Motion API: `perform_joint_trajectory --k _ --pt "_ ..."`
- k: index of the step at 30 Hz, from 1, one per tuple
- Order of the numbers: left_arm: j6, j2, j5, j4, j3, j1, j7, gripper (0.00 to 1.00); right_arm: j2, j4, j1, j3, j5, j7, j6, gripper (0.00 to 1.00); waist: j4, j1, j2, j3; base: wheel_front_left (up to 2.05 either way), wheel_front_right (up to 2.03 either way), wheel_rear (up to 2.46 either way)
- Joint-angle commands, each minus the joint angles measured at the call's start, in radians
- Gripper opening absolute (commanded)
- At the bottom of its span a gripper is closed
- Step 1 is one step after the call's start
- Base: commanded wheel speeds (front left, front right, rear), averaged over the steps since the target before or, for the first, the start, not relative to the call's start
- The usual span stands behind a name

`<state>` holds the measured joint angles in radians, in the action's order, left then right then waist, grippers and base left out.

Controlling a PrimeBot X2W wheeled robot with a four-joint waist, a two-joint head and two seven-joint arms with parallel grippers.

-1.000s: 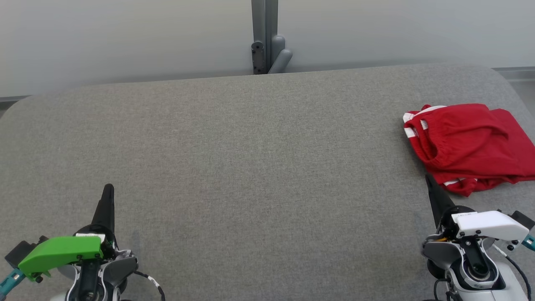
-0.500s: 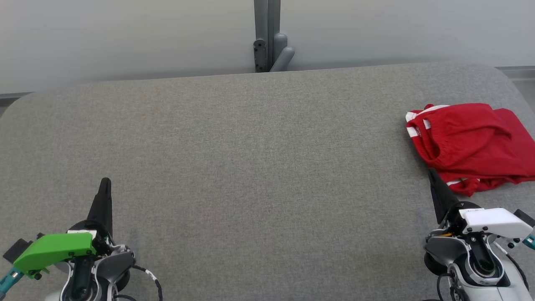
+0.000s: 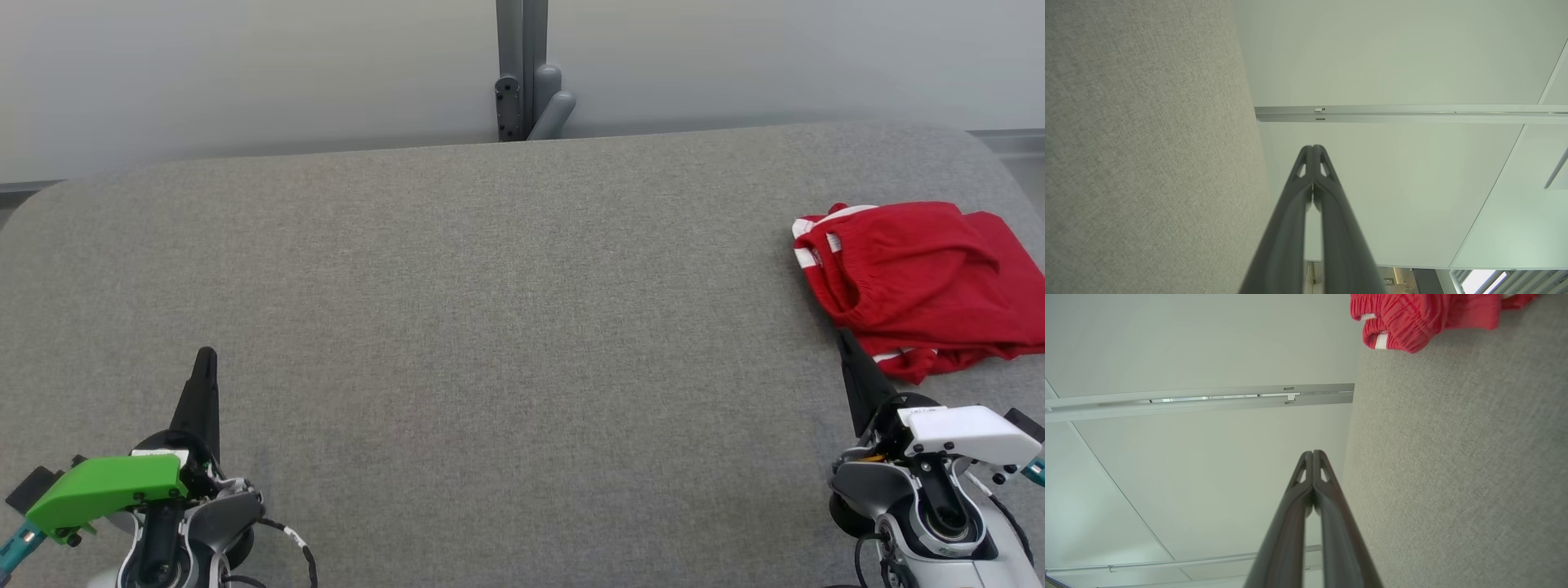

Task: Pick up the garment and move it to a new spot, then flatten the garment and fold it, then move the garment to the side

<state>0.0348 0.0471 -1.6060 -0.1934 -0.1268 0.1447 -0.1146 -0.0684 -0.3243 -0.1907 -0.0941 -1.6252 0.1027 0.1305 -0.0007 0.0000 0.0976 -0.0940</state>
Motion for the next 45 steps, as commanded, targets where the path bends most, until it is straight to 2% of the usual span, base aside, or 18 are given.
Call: perform_joint_trajectory --k 1,45 --pt "0.001 0.006 0.0 0.005 -0.002 0.011 -0.005 0.0 -0.002 0.004 -0.006 0.0 -0.003 -0.005 0.0 0.0 0.0 0.0 -0.0001 0.0 0.0 0.0 0.0" --pt "0.001 0.006 0.0 0.005 -0.002 0.01 -0.005 0.0 -0.021 0.006 -0.002 0.025 -0.025 -0.022 0.0 0.0 0.0 0.0 -0.0001 0.0 0.0 0.0 0.0"
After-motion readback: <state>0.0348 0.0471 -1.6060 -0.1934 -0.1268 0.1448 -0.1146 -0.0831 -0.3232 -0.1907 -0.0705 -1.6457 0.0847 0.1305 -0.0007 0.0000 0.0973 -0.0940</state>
